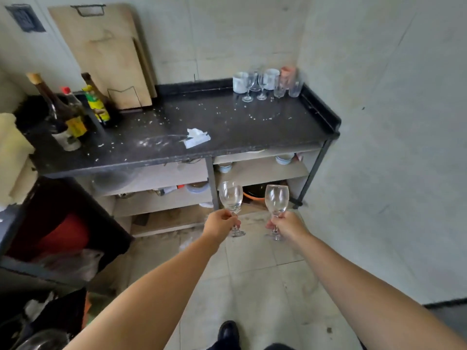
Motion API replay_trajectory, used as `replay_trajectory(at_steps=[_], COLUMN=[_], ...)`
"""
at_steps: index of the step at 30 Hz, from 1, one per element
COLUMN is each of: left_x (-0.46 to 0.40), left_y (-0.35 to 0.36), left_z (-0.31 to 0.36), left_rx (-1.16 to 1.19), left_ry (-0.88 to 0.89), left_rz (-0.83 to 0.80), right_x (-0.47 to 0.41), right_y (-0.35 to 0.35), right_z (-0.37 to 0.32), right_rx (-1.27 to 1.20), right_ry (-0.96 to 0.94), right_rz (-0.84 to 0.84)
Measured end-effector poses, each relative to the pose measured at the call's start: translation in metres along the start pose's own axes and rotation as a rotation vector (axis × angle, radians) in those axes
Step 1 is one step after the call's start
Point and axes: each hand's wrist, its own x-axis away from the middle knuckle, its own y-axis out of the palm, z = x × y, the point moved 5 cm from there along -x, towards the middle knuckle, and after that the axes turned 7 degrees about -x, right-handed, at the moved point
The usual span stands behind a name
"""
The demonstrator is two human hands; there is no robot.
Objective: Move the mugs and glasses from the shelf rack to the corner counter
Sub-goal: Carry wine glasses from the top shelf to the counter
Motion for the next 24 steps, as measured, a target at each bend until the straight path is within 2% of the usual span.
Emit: replay_trajectory(at_steps=[8, 13, 19, 24], left_x=[-0.107, -0.186, -0.269, -0.326], left_y=[0.048, 0.090, 0.134, 0.158], left_z=[0.067, 0.124, 0.197, 0.240], left_rx=[-0.097, -0.011, 0.054, 0.157], left_ry=[0.018, 0.031, -0.015, -0.066], left_rz=[-0.078, -0.071, -0.005, 0.015], right_x=[-0.084, -0.168, -0.258, -0.329], right_y=[-0.057, -0.104, -0.168, -0.198], right_z=[-0.067, -0.114, -0.180, -0.217], right_rx=[-0.011, -0.034, 0.050, 0.034], right_ry=[-0.022, -0.036, -0.074, -0.022], right_rz=[0.123, 0.115, 0.110, 0.104])
